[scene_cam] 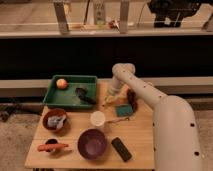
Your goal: Place banana in tray
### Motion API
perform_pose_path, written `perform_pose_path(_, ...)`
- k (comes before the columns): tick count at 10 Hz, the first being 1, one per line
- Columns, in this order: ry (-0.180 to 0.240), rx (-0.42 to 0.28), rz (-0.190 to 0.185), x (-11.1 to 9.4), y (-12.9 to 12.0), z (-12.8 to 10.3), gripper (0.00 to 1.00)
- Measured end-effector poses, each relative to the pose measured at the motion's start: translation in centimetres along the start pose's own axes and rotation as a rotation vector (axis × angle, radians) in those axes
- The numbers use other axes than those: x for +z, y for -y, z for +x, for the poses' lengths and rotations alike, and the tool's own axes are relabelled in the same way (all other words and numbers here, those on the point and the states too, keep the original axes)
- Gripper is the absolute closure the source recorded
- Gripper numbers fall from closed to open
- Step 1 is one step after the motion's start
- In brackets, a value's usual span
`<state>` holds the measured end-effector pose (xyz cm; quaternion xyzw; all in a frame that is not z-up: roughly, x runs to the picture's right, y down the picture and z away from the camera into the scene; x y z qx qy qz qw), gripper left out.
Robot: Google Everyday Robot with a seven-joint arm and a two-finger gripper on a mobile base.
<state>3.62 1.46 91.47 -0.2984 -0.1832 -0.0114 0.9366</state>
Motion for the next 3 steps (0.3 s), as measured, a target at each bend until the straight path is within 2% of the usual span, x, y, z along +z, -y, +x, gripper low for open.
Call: perform_pose_path(3,-0.016,-0.034,0.104,-7.0,2.5,-1.5,1.0)
